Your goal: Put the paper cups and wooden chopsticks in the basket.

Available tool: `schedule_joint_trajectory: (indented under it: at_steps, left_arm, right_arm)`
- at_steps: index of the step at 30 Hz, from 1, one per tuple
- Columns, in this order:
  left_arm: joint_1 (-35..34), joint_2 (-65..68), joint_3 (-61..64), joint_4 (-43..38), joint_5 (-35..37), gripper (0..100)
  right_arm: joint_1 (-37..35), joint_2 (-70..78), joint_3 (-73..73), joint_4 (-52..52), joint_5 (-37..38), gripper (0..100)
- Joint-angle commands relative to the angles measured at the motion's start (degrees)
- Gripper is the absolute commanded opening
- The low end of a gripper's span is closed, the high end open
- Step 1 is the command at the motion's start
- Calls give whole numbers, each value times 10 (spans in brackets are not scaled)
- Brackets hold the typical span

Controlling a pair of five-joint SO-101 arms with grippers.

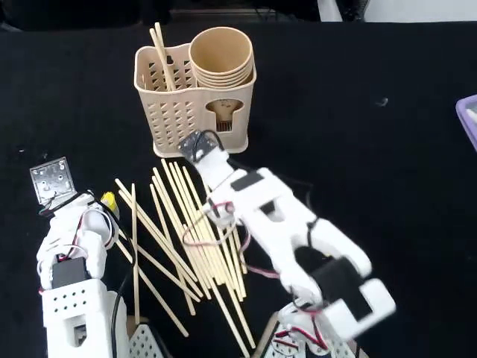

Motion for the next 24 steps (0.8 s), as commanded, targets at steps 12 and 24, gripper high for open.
schedule_joint_trajectory:
  at_steps: [12,24]
  left_arm:
    - [0,-7,-3,-6,0,188]
    - [0,-7,-3,-6,0,188]
  right_arm:
    - [28,58,-74,61,8,20]
    - [53,-123,-83,197,47,11]
